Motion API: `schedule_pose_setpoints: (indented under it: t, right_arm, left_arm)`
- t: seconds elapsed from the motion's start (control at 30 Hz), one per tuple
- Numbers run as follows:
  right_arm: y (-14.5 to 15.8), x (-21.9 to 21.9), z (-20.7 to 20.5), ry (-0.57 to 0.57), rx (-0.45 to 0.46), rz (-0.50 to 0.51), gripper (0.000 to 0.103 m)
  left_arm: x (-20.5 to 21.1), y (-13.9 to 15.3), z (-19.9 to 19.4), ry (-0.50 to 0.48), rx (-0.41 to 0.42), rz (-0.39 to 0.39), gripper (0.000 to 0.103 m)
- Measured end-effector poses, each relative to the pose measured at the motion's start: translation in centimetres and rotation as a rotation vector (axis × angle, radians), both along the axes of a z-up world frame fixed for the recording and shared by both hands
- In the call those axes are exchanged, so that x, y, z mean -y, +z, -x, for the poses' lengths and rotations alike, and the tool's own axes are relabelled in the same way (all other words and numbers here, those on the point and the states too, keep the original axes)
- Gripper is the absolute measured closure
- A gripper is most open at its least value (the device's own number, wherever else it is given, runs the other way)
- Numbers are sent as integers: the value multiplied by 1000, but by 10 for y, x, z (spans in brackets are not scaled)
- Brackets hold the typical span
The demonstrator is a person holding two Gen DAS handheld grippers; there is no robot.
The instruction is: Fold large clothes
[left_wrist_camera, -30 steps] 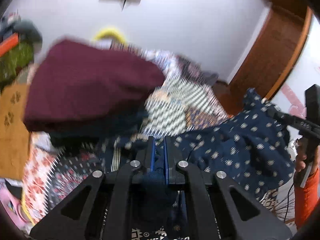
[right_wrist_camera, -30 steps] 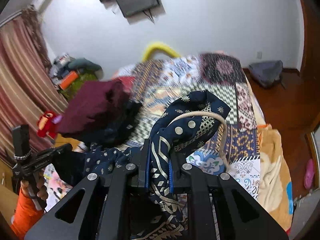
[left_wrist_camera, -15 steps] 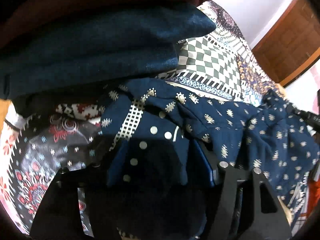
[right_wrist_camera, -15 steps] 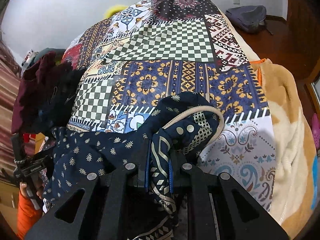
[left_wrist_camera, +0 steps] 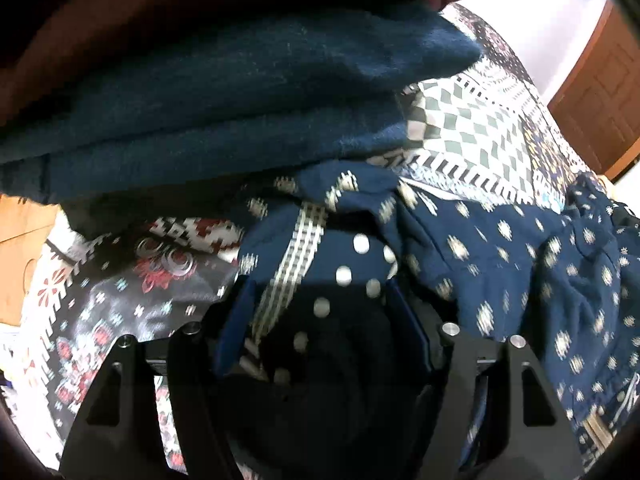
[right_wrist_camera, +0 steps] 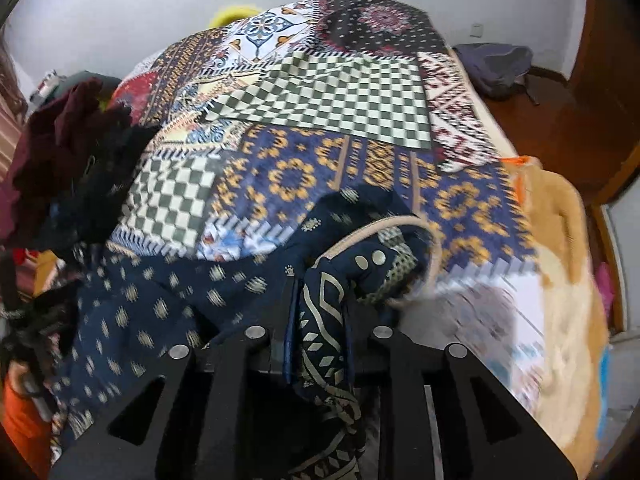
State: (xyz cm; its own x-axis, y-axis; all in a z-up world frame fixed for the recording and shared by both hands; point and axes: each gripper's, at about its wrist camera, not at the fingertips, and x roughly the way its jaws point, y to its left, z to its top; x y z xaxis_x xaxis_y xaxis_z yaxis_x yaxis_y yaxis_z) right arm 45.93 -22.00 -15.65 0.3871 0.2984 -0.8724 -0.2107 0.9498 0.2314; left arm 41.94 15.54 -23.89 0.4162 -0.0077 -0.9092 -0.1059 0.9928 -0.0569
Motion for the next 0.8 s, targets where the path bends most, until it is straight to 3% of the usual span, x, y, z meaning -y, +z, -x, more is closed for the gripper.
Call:
schedule_pose_setpoints:
  t: [0.13,0.27,0.33,0.53,0.7,0.8]
  right_arm:
    - [26,13,31,17,31,57,78]
    - [57,25,71,53,88,75,55]
    - [71,30,94,65,127,73,48]
    - [92,48,156,52,185,11,48]
    - [81,57,187,39,157,-18,48]
    - [73,63,202,15,153,16,48]
  left_arm:
    - [-3,20,25,-13,4,4,35]
    - [-15,42,58,-2,33,26,35]
    - [-19,50,77,3,47,49,35]
    - [-16,74,122,-20,75,61,34]
    - [-5,73,159,-50,70,42,32]
    - [-9,65,183,-35,48,92,32]
